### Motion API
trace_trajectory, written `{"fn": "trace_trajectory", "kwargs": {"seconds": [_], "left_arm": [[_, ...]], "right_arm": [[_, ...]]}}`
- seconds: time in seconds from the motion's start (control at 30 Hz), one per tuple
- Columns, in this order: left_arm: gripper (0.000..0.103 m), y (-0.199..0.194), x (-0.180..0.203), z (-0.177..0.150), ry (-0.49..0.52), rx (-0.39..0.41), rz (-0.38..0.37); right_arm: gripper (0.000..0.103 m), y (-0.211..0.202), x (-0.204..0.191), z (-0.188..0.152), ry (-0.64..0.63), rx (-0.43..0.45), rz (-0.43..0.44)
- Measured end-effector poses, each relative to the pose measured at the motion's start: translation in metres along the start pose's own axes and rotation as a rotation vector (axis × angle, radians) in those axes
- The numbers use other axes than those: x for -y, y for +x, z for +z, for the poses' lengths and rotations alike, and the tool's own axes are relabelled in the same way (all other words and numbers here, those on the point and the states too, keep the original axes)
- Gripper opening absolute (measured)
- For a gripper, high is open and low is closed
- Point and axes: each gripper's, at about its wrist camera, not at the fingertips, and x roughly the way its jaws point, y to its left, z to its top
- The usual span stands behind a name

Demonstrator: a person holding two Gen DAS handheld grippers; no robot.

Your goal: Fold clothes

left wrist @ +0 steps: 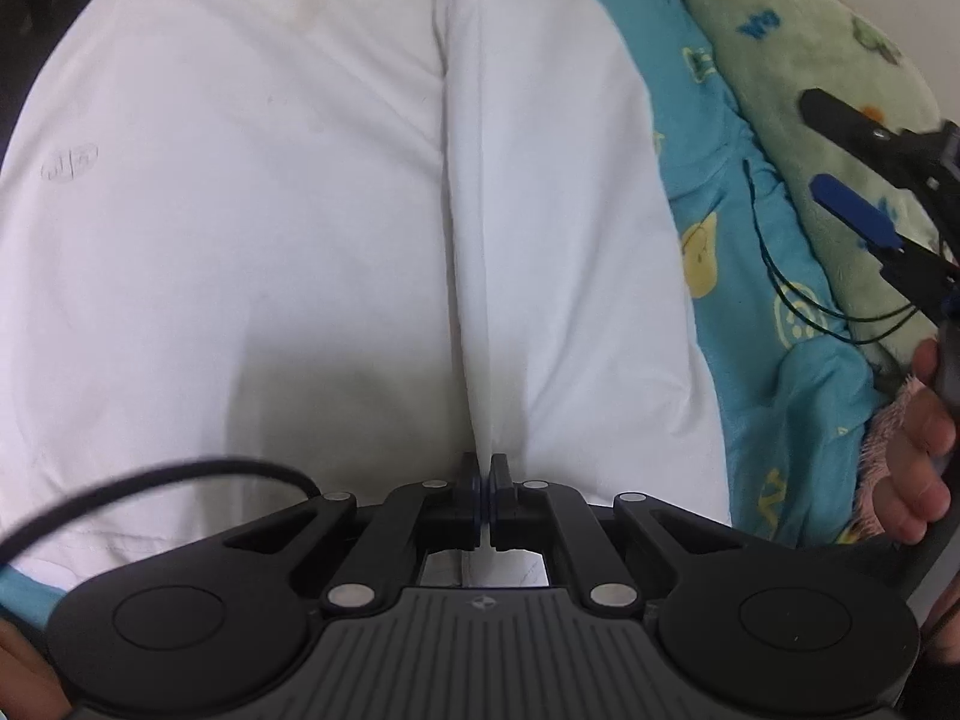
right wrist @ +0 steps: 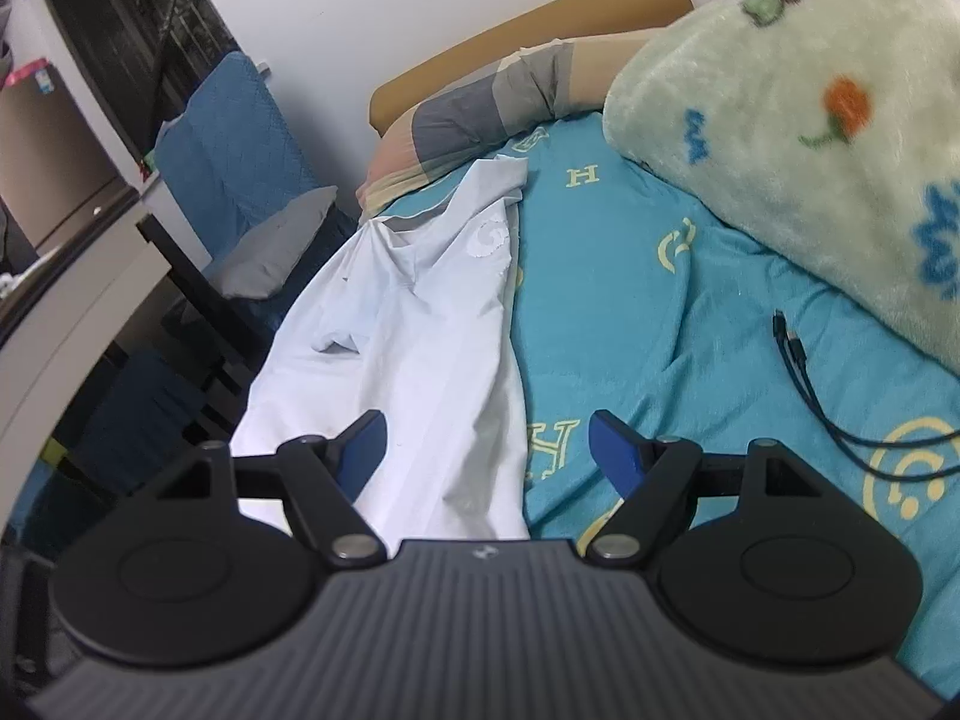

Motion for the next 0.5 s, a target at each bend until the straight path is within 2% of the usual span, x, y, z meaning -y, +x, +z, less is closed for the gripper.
{"fn": "trace_trajectory", "kwargs": {"seconds": [0.03,0.07,0.1,0.13,0.17,0.23,0.3,0.4,0.5], "left_arm": [[0.020,-0.003,0.002,-0.001,0.015,0.017,0.014],[0.037,-0.007,0.005,-0.001,0.038,0.042,0.035],[0.047,-0.013,0.009,0.000,0.067,0.081,0.060],[0.061,-0.020,0.014,0.001,0.096,0.124,0.085],[0.072,-0.026,0.018,0.003,0.121,0.169,0.108],[0.081,-0.039,0.026,0.008,0.159,0.257,0.147],[0.085,-0.045,0.036,0.018,0.174,0.331,0.170],[0.093,-0.042,0.062,0.043,0.211,0.406,0.197],[0.099,-0.057,0.060,0.045,0.224,0.485,0.220]], "right_arm": [[0.076,0.001,-0.001,0.000,-0.007,0.000,-0.001],[0.076,0.001,-0.002,0.000,-0.014,0.000,-0.002],[0.076,0.001,-0.003,0.000,-0.022,0.001,-0.004],[0.076,0.001,-0.004,-0.001,-0.032,0.004,-0.008],[0.076,0.000,-0.005,-0.001,-0.041,0.008,-0.013],[0.076,-0.002,-0.009,-0.001,-0.061,0.019,-0.024],[0.076,-0.003,-0.011,-0.002,-0.081,0.031,-0.036],[0.076,-0.004,-0.013,-0.002,-0.100,0.042,-0.052],[0.076,-0.004,-0.015,-0.003,-0.119,0.048,-0.068]]}}
